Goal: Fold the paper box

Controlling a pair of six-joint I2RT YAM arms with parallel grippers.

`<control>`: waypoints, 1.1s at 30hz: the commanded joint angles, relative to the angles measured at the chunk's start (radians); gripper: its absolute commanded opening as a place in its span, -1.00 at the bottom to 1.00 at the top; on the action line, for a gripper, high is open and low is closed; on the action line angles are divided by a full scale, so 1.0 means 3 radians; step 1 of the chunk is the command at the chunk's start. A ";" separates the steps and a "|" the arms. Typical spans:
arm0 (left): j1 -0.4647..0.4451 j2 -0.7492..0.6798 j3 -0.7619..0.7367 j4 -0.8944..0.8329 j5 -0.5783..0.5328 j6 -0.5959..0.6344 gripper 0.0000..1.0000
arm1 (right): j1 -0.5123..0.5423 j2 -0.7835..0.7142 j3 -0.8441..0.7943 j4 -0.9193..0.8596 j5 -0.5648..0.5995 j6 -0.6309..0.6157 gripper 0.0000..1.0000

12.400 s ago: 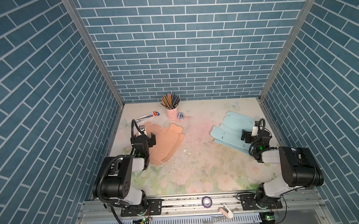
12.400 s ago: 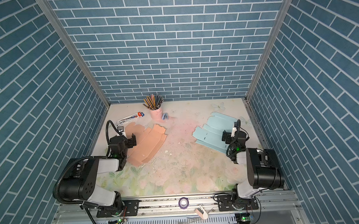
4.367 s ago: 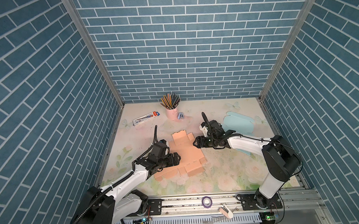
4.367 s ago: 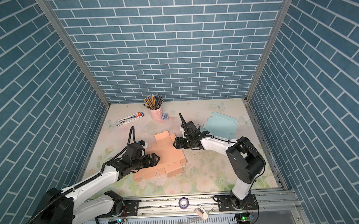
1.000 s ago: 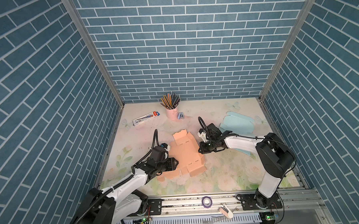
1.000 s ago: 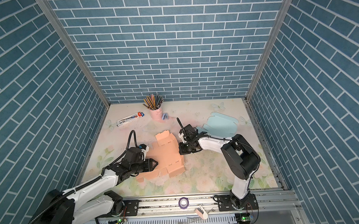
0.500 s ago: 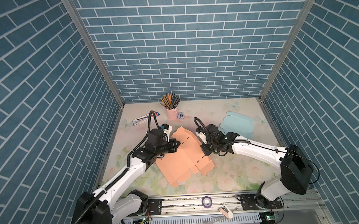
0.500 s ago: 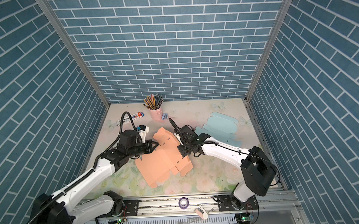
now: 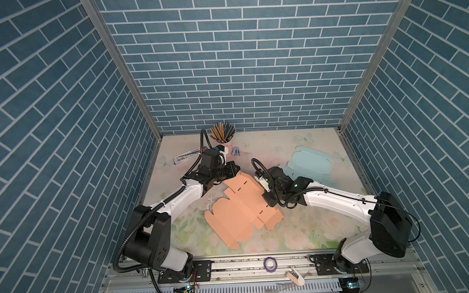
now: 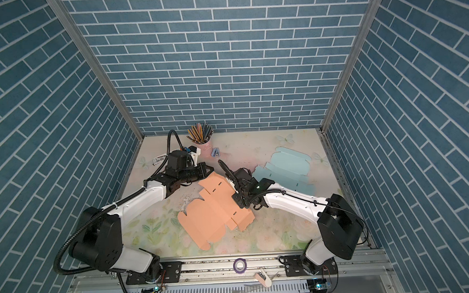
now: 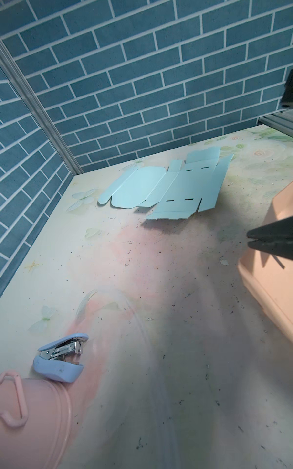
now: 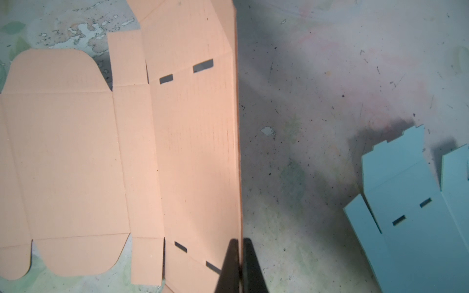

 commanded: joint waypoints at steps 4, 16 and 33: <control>-0.0005 0.0110 0.0083 0.0152 0.0077 -0.0009 -1.00 | 0.0033 -0.0106 -0.0046 0.0092 0.0095 -0.0236 -1.00; -0.0285 -0.0075 -0.0147 0.0118 -0.0081 0.0013 -1.00 | 0.0068 -0.0142 -0.0020 0.0197 0.0284 -0.0278 -1.00; 0.0058 -0.0584 -0.0743 0.0194 0.0262 -0.0001 -0.94 | 0.0338 -0.0246 -0.0106 0.0182 0.0824 -0.0611 -1.00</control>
